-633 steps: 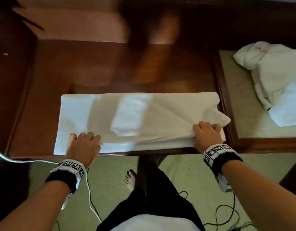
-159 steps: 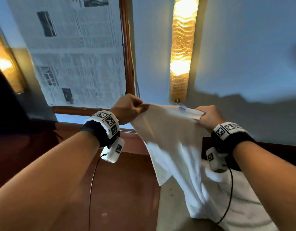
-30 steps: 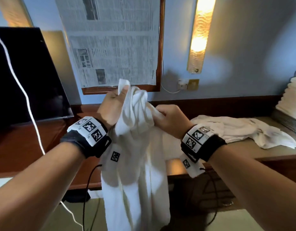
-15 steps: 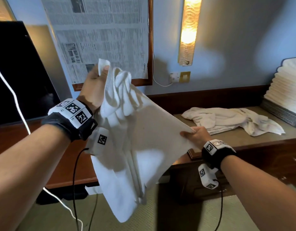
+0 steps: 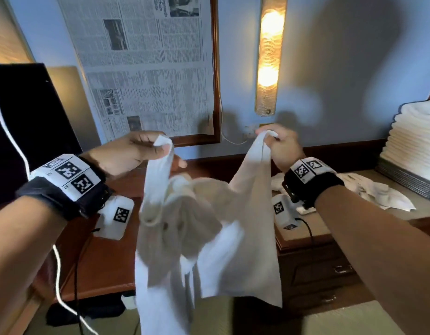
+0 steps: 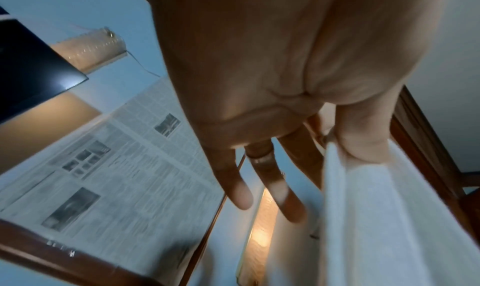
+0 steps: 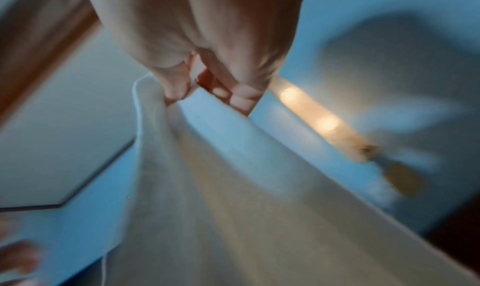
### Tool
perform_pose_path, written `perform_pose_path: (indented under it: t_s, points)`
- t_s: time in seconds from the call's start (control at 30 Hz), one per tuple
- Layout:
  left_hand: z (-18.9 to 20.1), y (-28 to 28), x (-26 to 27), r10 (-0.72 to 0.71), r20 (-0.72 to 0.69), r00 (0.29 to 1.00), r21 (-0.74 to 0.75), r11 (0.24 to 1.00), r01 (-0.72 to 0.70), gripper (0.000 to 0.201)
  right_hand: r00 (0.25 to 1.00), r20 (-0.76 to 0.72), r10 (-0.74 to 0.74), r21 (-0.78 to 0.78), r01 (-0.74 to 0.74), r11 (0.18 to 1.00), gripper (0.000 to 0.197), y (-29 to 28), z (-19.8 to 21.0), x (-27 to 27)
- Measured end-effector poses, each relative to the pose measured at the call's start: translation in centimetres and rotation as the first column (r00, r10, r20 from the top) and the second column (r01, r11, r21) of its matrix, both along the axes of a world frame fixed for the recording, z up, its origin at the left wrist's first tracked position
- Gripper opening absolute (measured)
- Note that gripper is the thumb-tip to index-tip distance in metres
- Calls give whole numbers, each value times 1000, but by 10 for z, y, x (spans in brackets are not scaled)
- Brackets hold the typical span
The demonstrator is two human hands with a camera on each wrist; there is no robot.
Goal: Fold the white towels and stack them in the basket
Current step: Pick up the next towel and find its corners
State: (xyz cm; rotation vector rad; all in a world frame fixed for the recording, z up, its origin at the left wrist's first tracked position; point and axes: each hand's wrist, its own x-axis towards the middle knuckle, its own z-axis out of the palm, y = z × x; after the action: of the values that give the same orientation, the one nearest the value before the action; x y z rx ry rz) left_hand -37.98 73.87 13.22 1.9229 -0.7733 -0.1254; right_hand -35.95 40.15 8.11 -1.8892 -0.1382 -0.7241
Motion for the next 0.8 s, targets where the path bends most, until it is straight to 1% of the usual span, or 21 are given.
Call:
perform_pose_path:
  t_s: [0.03,0.07,0.13,0.17,0.2,0.23,0.27,0.3,0.33,0.37,0.43,0.53,0.67,0.7,0.73,0.77,0.8]
  points:
    - [8,5,0,-30,48,998,42,999,28,20,996,38,75,-14,-75,997,26,16,18,-1]
    - [15,9,2,-33,91,995,49,998,29,20,988,74,138,-34,-136,990,29,32,34,-2]
    - [25,15,6,14,155,988,-30,1000,-9,20,967,120,226,-92,-216,972,22,62,64,-7]
    - [27,16,8,31,184,982,-77,997,-17,29,956,132,261,-118,-246,962,18,75,76,-10]
    - [27,17,10,53,207,977,-118,993,-29,44,944,144,296,-132,-278,951,15,85,85,-13]
    - [26,16,12,78,240,968,-164,986,-39,52,932,148,331,-142,-312,940,12,95,92,-15]
    - [26,14,12,117,284,952,-217,975,-55,49,918,157,363,-158,-340,927,8,102,99,-18]
    - [27,12,13,160,320,934,-271,960,-72,42,906,168,389,-163,-363,917,15,108,106,-19]
    - [29,9,12,195,336,921,-324,943,-81,39,897,179,404,-173,-376,910,23,113,113,-20]
    - [33,8,11,221,338,915,-378,922,-83,39,884,192,425,-181,-394,901,25,117,121,-22]
    - [43,3,7,230,346,910,-446,893,-56,41,854,215,474,-248,-422,872,18,123,136,-27]
    - [58,-6,3,197,358,913,-503,864,11,58,817,228,530,-392,-421,818,17,129,154,-33]
    - [69,-17,8,114,335,935,-550,829,96,80,798,236,554,-454,-414,789,13,126,169,-33]
    - [71,-19,11,100,327,940,-558,823,107,82,792,241,562,-459,-417,784,13,125,171,-33]
    - [72,-21,12,91,317,944,-564,819,110,79,787,245,567,-459,-421,782,13,122,173,-33]
    - [74,-23,14,84,303,949,-566,818,108,69,785,247,568,-458,-422,782,13,120,174,-32]
    - [75,-24,17,81,294,953,-562,821,104,53,788,247,563,-461,-416,784,14,118,175,-32]
